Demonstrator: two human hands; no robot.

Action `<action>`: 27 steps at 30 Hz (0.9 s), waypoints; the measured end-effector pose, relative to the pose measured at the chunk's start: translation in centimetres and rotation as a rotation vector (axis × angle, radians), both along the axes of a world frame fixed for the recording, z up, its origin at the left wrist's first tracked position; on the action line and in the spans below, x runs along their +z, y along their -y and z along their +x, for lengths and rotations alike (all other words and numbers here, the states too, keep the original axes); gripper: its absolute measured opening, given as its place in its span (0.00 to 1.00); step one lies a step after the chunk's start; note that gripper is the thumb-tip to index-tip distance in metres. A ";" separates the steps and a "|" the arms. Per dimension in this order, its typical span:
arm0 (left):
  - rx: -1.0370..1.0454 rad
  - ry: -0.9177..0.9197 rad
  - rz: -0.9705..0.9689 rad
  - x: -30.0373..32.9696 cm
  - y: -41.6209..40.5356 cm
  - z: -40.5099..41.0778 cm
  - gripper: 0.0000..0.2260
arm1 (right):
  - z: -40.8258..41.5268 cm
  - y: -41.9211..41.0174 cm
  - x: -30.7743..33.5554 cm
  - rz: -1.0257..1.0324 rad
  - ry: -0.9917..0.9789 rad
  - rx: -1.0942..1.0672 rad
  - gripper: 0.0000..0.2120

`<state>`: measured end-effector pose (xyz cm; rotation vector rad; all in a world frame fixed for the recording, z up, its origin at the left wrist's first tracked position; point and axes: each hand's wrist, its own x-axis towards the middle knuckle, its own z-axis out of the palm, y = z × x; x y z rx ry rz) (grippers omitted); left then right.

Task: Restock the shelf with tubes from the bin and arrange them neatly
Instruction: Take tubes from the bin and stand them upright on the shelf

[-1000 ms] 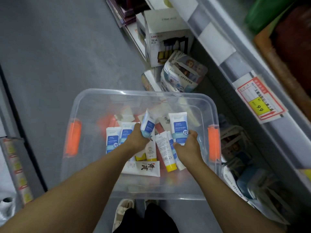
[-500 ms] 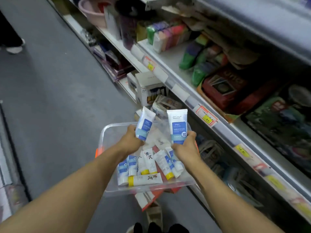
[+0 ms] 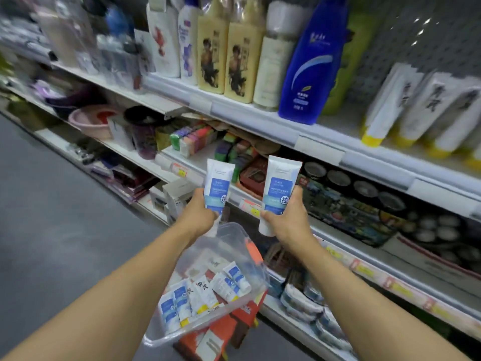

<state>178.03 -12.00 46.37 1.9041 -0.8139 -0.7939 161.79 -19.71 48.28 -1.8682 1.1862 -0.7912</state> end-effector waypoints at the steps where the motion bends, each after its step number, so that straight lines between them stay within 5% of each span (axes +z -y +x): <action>1: -0.021 0.009 -0.012 0.9 0.3 -0.8 0.16 | -1.1 -0.1 0.9 -0.015 0.004 -0.021 0.23; 15: -0.449 0.094 -0.150 9.6 6.9 -16.5 0.14 | -18.3 1.4 9.0 -0.114 0.079 -0.372 0.23; 27: -0.603 0.182 -0.321 14.9 16.3 -32.9 0.17 | -34.1 7.7 12.7 -0.255 0.072 -0.553 0.22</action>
